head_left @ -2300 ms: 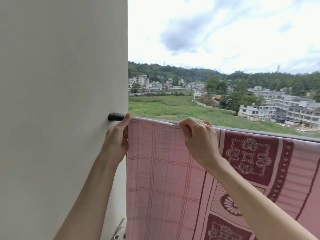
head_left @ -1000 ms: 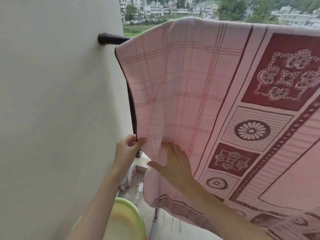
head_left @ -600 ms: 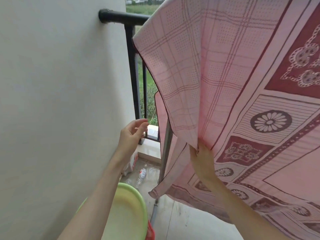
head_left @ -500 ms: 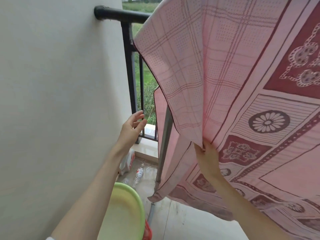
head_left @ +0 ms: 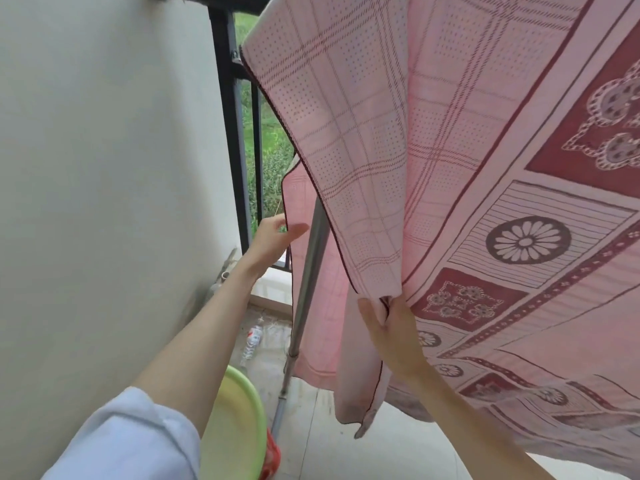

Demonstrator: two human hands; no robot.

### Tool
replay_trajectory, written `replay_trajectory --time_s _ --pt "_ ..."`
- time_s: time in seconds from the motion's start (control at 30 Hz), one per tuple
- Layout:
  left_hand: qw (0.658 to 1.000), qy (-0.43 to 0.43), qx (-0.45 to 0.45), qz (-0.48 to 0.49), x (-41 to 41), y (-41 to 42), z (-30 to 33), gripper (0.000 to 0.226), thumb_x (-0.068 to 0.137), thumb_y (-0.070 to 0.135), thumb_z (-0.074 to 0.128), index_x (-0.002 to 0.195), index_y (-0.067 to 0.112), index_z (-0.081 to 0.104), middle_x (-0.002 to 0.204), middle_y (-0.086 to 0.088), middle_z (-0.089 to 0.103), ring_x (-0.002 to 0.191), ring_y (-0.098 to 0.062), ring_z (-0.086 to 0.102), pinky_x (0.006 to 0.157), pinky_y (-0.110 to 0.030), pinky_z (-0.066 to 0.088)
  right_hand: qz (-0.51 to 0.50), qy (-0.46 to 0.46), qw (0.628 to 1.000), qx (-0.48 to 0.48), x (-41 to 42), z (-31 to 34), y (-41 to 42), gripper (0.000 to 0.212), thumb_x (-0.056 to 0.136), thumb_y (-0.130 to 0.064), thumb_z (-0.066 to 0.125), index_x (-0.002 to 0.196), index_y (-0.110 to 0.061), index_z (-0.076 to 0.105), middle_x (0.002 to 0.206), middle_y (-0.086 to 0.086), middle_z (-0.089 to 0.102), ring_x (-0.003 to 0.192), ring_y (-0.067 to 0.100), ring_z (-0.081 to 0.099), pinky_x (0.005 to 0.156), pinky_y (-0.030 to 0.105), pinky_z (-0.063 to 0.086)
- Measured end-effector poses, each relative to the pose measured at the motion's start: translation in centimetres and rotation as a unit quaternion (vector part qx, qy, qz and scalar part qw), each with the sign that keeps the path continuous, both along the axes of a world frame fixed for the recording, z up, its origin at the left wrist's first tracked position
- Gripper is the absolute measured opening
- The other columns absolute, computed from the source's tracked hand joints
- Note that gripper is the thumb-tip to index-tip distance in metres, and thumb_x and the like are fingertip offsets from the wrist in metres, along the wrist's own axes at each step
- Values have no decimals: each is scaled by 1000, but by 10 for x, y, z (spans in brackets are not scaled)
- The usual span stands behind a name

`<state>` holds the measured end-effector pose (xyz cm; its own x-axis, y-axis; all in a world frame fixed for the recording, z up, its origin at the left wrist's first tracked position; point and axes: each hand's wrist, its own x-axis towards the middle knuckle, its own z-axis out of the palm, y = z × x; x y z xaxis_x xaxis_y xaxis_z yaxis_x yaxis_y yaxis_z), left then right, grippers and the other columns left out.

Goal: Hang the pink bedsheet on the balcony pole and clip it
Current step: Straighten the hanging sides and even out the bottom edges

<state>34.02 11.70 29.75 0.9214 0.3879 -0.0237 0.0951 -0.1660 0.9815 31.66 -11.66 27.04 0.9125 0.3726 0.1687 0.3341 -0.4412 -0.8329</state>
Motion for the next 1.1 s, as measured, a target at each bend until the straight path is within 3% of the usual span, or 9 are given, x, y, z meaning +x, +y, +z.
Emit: replay_trajectory --time_s 0.1,0.17,0.3,0.47,0.57,0.7,0.87,1.0,1.1 --pt "996 -25 -25 83 -16 9 -20 21 86 19 62 95 -1 65 90 -14 67 77 -13 60 68 -31 52 -28 -33 998 -44 -1 -4 5 30 88 -16 61 80 -33 38 64 -14 42 56 2 45 50 8 36" --pt "992 -28 -37 118 -37 19 -29 11 85 17 64 85 6 66 76 -7 69 61 -6 57 56 -27 50 -35 -39 998 -45 -4 -5 11 38 89 -9 58 76 -35 34 62 -17 37 54 -1 40 49 6 35" --pt "990 -67 -34 123 -61 25 -26 11 83 9 64 79 18 68 81 -11 65 75 -20 53 68 -33 46 -32 -21 996 -83 -15 -15 26 12 90 -11 58 86 0 55 61 -7 41 53 11 41 47 16 27" --pt "989 -81 -47 117 -71 18 -29 26 87 17 61 85 -9 63 80 -12 55 76 -22 47 66 -34 41 30 -23 990 -137 -36 -29 39 32 92 -15 55 66 -20 38 55 -5 33 51 12 38 57 22 23" --pt "984 -82 -66 146 -84 3 -49 38 85 24 63 80 -13 58 78 -10 51 75 -18 43 70 -35 34 36 -50 985 -163 -42 -43 41 10 84 -6 64 79 1 58 55 12 53 51 27 57 54 25 31" --pt "972 -103 -93 187 -92 -18 -56 17 85 19 63 72 9 63 73 -7 54 69 -14 44 63 -31 37 63 8 980 -188 -39 -63 39 35 87 4 49 121 6 51 100 25 64 88 39 61 69 28 39" --pt "965 -132 -153 166 -84 -17 -65 14 84 11 63 80 23 67 74 11 68 73 -5 59 75 -21 47 49 38 984 -166 -26 -102 39 31 88 3 46 118 9 52 108 25 62 98 39 59 76 33 43" --pt "989 -77 -128 26 -67 -23 -99 21 85 14 63 105 20 61 112 -9 65 98 -15 63 82 -20 49 22 41 986 -160 -12 -139 40 19 89 5 45 104 11 56 85 26 62 74 38 59 63 28 31" --pt "994 -32 -95 38 -62 -34 -149 21 86 24 62 103 13 60 103 -16 62 72 -2 59 66 -14 48 12 34 989 -144 -2 -171 30 11 90 5 44 86 -5 47 55 -2 38 47 10 37 50 15 26"
